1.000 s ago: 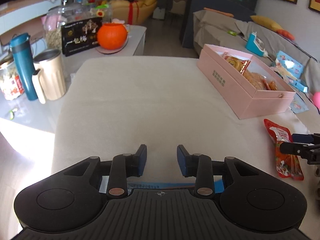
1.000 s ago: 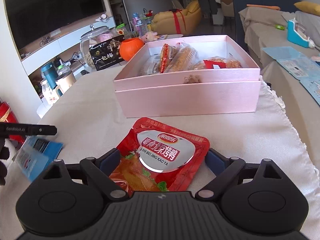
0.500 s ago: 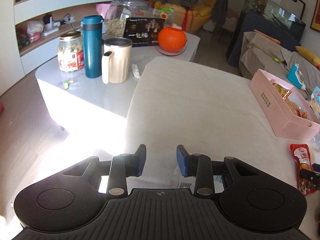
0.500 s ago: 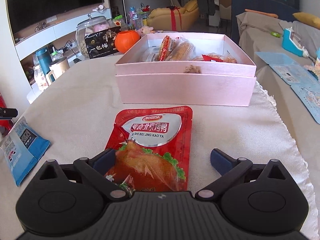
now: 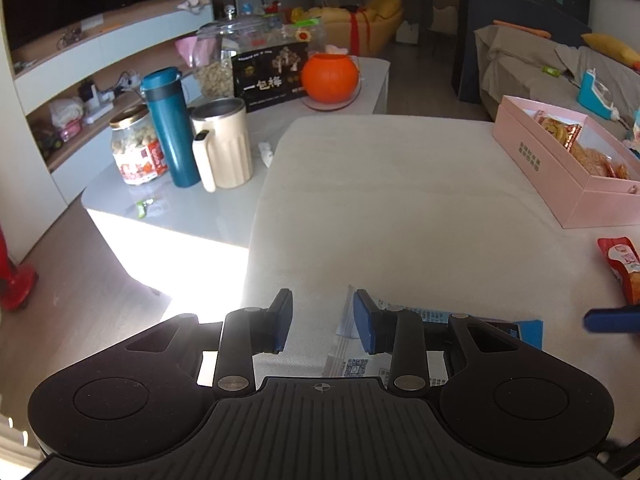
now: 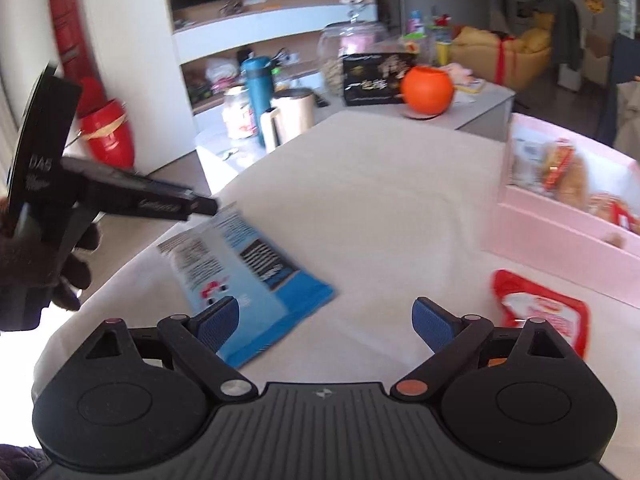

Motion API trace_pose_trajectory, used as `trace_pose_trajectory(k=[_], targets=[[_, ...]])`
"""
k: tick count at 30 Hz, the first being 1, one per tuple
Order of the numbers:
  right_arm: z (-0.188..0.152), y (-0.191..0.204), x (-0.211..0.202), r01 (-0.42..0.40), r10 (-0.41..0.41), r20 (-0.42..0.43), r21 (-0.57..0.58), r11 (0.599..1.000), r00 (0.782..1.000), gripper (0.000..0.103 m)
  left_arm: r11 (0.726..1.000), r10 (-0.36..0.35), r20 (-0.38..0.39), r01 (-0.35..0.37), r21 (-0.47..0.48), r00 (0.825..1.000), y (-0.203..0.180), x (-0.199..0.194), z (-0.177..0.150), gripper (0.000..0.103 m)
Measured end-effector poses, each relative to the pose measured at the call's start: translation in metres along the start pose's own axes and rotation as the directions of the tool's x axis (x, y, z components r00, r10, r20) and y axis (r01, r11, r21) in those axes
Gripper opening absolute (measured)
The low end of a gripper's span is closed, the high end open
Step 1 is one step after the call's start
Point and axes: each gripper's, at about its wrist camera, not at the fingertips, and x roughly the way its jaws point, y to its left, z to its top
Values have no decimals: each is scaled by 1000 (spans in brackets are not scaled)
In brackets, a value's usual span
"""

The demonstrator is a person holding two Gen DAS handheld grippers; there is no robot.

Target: Organize snacks

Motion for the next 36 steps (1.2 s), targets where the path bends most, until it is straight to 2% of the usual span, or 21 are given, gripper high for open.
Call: trace_pose_trajectory(k=[3,4,6,7,8,9,10,14,16,18,20,22,24,26,27,28,29,32,36], targets=[[3,29,28,5,-10,-37,-120,993,999,91,1000,-24,-2,24,13,1000,-3,-2,4,38],[3,35,35,41,-48,-35,-166,985,998,91,999,-33,-6,33,16,999,-3,-2,5,38],[7,35,41,168,-167,23,-206,964,986,91,998,-51,-13,51,23,999,-4,0,5,38],[11,28,44,275,-271,46,-203,940,961,91,998,-56,-17,56,26,998,-5,1,4,38],[15,21,46,344,-339,57,-192,919,939,91,998,-62,-21,62,28,998,-6,3,3,38],[19,9,45,396,-391,61,-168,903,918,89,997,-69,-26,70,30,997,-7,5,4,38],[22,-6,41,419,-415,53,-129,899,908,88,997,-75,-29,75,32,997,-9,7,3,38],[22,-61,1,351,-356,53,78,933,933,88,994,-101,-29,102,32,994,-11,13,4,38],[10,-85,-17,356,-368,54,158,921,928,88,991,-132,6,132,14,991,-10,11,5,38],[-8,-110,-26,381,-400,29,248,891,916,89,985,-170,68,168,28,983,-13,4,8,38],[-29,-130,-35,367,-395,14,338,867,919,90,973,-206,95,193,129,974,-26,-2,11,38],[-48,-149,-41,297,-340,15,453,841,940,90,935,-231,54,207,288,971,-50,1,11,41],[-64,-160,-45,230,-296,43,529,817,954,91,879,-222,-15,207,429,975,-71,10,3,41],[-71,-161,-48,212,-294,71,537,817,953,91,834,-211,-82,224,505,974,-84,21,-5,44],[-72,-160,-48,216,-296,72,527,822,952,91,806,-207,-60,205,555,977,-89,21,-10,45],[-73,-157,-47,225,-302,72,512,829,951,91,790,-205,-62,203,579,977,-92,21,-11,44],[-74,-155,-47,232,-307,74,498,836,949,91,787,-210,-74,214,579,975,-92,22,-10,44],[-71,-147,-41,262,-327,67,460,848,943,92,803,-245,-103,261,535,964,-83,27,0,48],[-67,-144,-38,273,-329,57,437,857,943,96,811,-129,-57,138,569,990,-73,42,16,48]])
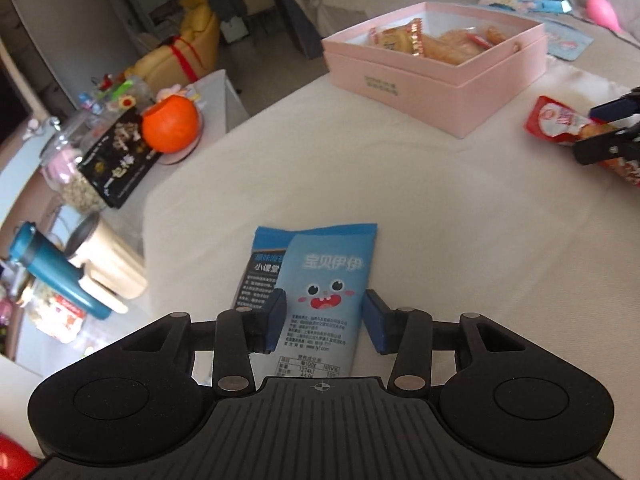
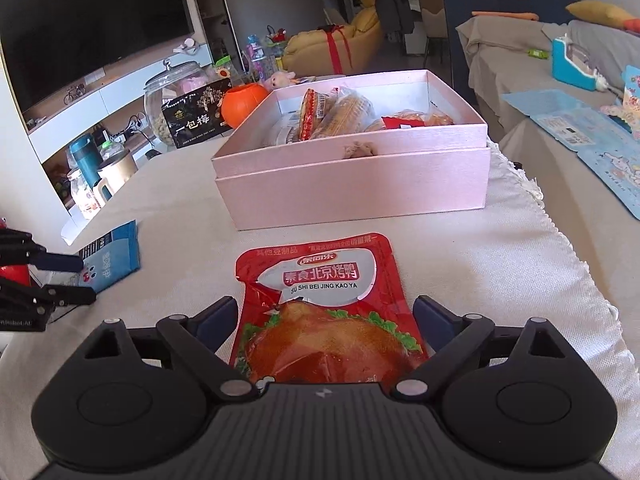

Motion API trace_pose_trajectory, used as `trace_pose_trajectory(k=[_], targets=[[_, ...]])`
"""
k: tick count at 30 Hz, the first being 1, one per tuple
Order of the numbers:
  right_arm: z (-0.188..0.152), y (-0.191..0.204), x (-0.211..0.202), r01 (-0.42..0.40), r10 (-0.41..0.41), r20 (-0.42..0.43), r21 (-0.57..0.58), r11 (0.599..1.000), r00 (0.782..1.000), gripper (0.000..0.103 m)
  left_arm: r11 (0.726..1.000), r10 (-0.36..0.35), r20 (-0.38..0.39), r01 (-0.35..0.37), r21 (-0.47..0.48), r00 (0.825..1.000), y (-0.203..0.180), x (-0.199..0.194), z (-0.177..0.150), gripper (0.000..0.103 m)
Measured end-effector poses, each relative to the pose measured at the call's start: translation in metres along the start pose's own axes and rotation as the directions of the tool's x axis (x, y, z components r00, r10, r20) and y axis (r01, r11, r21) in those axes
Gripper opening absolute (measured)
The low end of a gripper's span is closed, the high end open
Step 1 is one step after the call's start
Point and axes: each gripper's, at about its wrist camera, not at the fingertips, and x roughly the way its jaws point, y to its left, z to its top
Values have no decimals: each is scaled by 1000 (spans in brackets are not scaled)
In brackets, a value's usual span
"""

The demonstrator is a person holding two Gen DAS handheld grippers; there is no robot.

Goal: Organize snacks
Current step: 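Lift the blue packet with the left gripper while the right lifts the red pouch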

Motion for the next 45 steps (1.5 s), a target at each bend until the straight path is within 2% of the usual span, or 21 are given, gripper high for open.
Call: trace_pose_trajectory(k=[2,4,8,10,12,14,17,20,22,23,27,29,31,32,35,37,39,42,45], targets=[[-1,1,0,4,-4,-2,-9,1000,1000,97,999,4,-17,-4,-35,1000,16,12,0,50],[-1,2,-1,6,-6,-6,-17,1000,1000,98,992,-37,-2,36,-124,999,36,18,0,55],[0,8,2,22,-23,-14,-42,999,1000,99,949,-95,23,98,-300,995,64,27,1,58],[0,9,4,21,-23,-24,-58,998,999,101,948,-108,27,111,-299,994,61,27,2,71],[2,12,6,27,-30,-40,-82,996,999,103,951,-118,35,123,-282,992,54,27,3,78],[2,16,8,49,-55,-58,-105,993,997,103,952,-114,48,123,-281,992,49,23,3,77],[8,28,17,98,-111,-90,-136,986,990,103,938,-115,88,138,-320,989,51,13,-1,72],[19,25,24,106,-111,-93,-61,993,989,103,926,-70,104,104,-363,992,61,5,-5,71],[24,18,22,97,-97,-82,-2,995,992,95,921,-65,94,96,-378,993,67,3,-10,71],[25,17,21,101,-101,-81,-6,995,992,83,918,-72,87,100,-384,994,70,3,-12,71],[23,5,11,63,-64,-83,-12,998,994,74,902,-86,51,100,-420,995,80,11,-24,72],[21,-2,3,66,-67,-65,-16,998,996,71,882,-106,59,121,-455,993,85,14,-27,72],[21,-6,-6,74,-75,-37,-27,997,997,62,870,-130,63,144,-472,990,85,15,-25,72],[22,-7,-9,87,-88,-24,-41,995,996,55,869,-142,64,156,-469,988,83,16,-22,72],[21,-9,-9,141,-142,-9,-78,987,990,55,878,-183,68,194,-437,981,69,18,-11,72],[18,-11,-7,151,-151,4,-87,985,988,61,898,-189,62,198,-394,980,51,18,-2,72],[14,-9,-3,173,-173,10,-104,979,985,72,923,-175,57,184,-337,983,32,16,8,72],[6,-11,4,178,-179,-5,-104,978,984,80,945,-159,53,168,-282,986,12,16,21,73],[6,-14,2,166,-167,-8,-88,982,986,83,968,-138,25,140,-206,990,-6,22,30,83]])
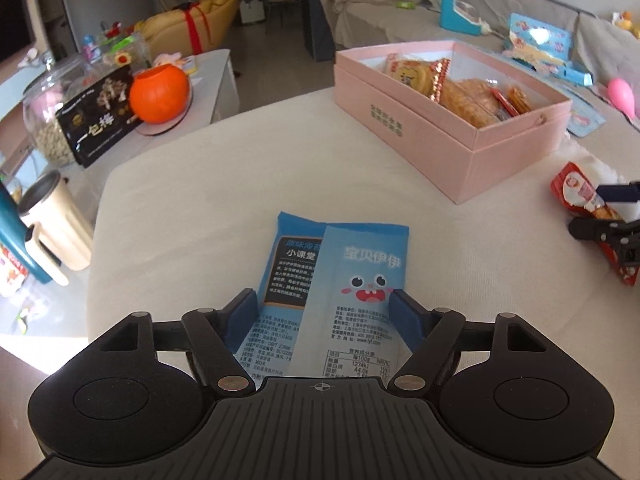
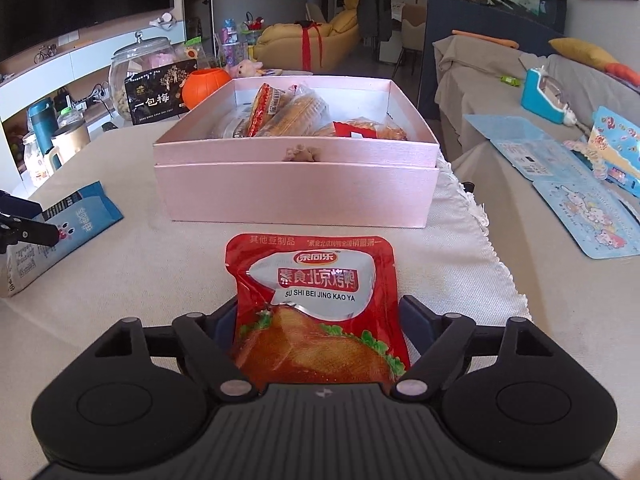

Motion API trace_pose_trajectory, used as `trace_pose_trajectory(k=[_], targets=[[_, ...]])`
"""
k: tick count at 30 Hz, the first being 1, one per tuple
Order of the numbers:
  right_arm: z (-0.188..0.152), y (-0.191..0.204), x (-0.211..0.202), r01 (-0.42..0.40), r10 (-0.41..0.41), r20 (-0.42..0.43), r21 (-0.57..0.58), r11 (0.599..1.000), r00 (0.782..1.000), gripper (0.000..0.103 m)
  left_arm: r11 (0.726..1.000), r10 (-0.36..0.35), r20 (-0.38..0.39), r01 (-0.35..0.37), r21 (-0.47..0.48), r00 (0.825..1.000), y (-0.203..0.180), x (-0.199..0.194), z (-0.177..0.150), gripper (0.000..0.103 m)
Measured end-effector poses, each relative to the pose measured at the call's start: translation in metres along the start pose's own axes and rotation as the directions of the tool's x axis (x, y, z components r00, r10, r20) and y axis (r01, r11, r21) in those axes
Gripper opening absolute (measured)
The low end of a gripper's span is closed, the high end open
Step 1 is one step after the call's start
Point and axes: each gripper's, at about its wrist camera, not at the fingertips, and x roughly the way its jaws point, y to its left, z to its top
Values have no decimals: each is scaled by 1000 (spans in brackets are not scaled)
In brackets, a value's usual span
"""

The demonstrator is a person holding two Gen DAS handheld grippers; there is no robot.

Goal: Organize snacks
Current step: 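Lift the blue packet with the left gripper while the right lifts the red pouch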

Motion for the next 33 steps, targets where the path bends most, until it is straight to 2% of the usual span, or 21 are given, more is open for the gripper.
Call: trace_pose_trajectory(k=[3,9,16,20,24,30,31,33], targets=[[-1,-2,-1,-6,6,3,11,1000,1000,84,999,15,-7,-15,46,1000,-11,5,1,87],[-1,-2,0,-8,8,3,12,1000,1000,85,1000,-5,-18,5,26,1000,-9,8,4,86],[-1,2,2,-8,8,-1,3,1000,1000,88,991,-51,-29,47,-128,998,10,26,10,95],[-1,2,3,-13,13,-1,8,1000,1000,89,989,-30,-56,21,-146,998,5,29,16,96],[0,3,5,-10,10,-6,4,1000,1000,91,983,-16,-26,11,-184,1000,-11,16,5,89],[3,0,8,-26,26,-21,8,1000,999,95,980,10,16,-7,-197,1000,-51,-7,-19,90],[3,1,8,-20,20,-24,6,1000,1000,95,980,12,18,-8,-200,1000,-56,-10,-21,90],[5,2,6,-5,5,-26,-7,1000,1000,84,978,2,23,3,-209,1000,-64,-15,-25,90]])
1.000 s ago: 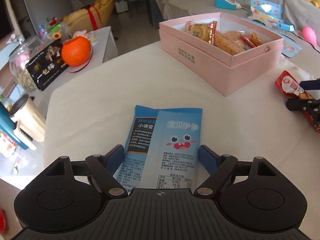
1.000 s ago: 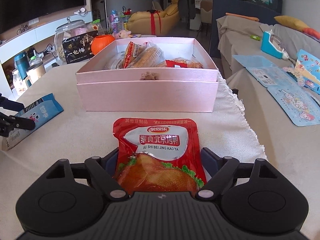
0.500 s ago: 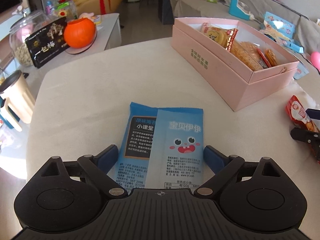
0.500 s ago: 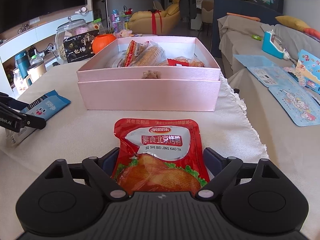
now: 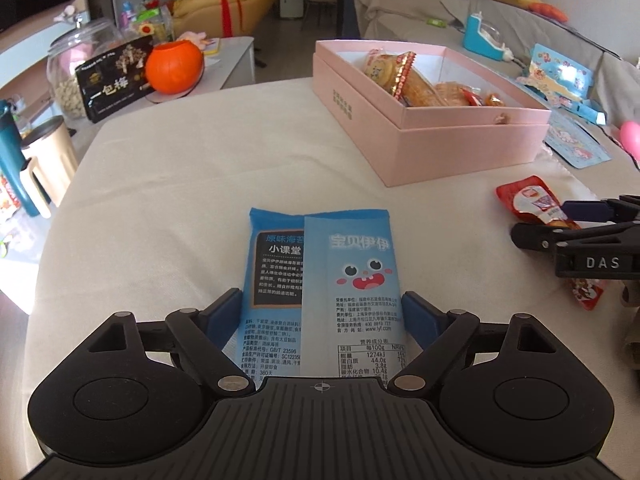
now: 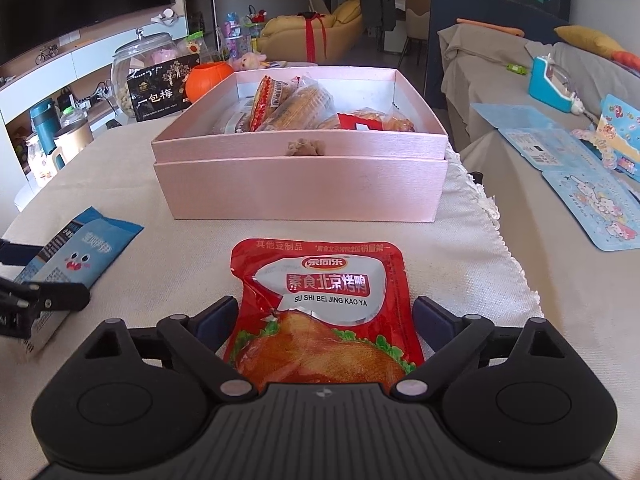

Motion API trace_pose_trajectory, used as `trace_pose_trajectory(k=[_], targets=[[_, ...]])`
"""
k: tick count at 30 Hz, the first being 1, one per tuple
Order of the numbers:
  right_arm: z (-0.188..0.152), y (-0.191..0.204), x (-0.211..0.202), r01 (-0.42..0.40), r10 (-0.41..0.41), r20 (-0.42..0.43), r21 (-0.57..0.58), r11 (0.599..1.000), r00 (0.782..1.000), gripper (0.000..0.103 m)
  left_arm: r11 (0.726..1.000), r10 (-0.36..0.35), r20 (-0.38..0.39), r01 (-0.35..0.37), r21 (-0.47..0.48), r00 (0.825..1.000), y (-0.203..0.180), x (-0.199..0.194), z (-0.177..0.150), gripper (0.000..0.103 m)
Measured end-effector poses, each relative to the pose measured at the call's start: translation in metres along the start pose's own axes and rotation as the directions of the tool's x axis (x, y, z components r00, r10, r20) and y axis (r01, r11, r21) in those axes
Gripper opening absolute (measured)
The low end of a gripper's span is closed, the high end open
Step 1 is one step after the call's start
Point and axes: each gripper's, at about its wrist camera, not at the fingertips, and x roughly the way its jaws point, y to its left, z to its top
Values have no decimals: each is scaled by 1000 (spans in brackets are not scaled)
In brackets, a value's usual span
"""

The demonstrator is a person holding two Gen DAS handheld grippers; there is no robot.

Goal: Organize snacks
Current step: 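Lift the blue packet with the left gripper while the right lifts the red pouch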

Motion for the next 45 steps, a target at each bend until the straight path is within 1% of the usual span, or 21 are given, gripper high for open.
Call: trace_pose_trajectory(k=[4,5,6,7,8,9,16,17,19,21,22,24,27,28,31,34,39,40,42,44,45], targets=[[6,-1,-7,-27,28,-32,14,1000,999,73,1000,-7,10,7,-11,1000,-6,-3,-4,90],[9,-1,-11,-38,38,-21,15,999,999,66,1000,-5,11,5,-15,1000,-6,-3,-3,89],[12,0,-17,-55,55,-6,9,998,998,45,1000,-4,12,4,-20,1000,-6,-3,-3,89],[17,2,-22,-69,69,-4,7,998,998,44,1000,-3,11,3,-25,1000,-6,-3,-3,89],[21,2,-27,-78,78,-1,10,997,997,34,1000,-3,11,3,-26,1000,-6,-3,-3,89],[25,2,-31,-82,81,7,9,997,997,30,1000,-2,11,2,-25,1000,-7,-3,-3,89],[34,-7,-38,-115,115,12,4,993,993,26,1000,10,36,-10,2,999,-10,-4,-10,90],[33,-9,-39,-126,126,10,2,992,992,27,1000,13,43,-13,3,999,-11,-4,-11,90],[31,-12,-42,-161,161,16,-1,987,987,39,1000,18,57,-18,2,998,-12,-4,-13,91],[28,-18,-48,-172,171,47,11,985,984,76,1000,26,72,-26,-4,997,-14,-4,-15,91],[25,-20,-49,-157,155,63,17,987,986,79,1000,28,76,-28,-7,997,-14,-4,-16,91],[20,-25,-44,-128,126,55,35,991,991,80,1000,27,81,-26,-11,996,-13,-5,-16,91],[12,-35,-21,-127,131,-29,122,984,991,80,1000,20,70,-20,-12,997,-12,-5,-14,90],[10,-38,-16,-138,147,-49,159,978,988,80,1000,15,62,-14,-13,998,-11,-5,-12,90],[5,-39,-12,-196,209,-27,243,950,978,81,1000,-3,33,4,-13,999,-8,-5,-9,90],[8,-23,-9,-200,213,-39,219,955,976,81,1000,-15,5,15,7,1000,-8,-5,-6,90],[9,17,2,-100,107,-60,113,989,992,102,999,-47,-22,47,-14,999,-1,-6,-2,90],[9,24,4,-77,83,-64,84,993,995,103,998,-54,-27,53,-20,998,1,-6,-1,90],[5,42,9,-6,4,-58,-26,1000,998,103,998,-63,-33,62,-32,997,3,-7,0,90],[6,40,9,-20,19,-56,-14,1000,998,103,997,-65,-32,64,-32,997,3,-8,-2,90],[8,37,7,-29,28,-65,-20,999,998,98,998,-64,-31,63,-29,997,3,-8,-3,90]])
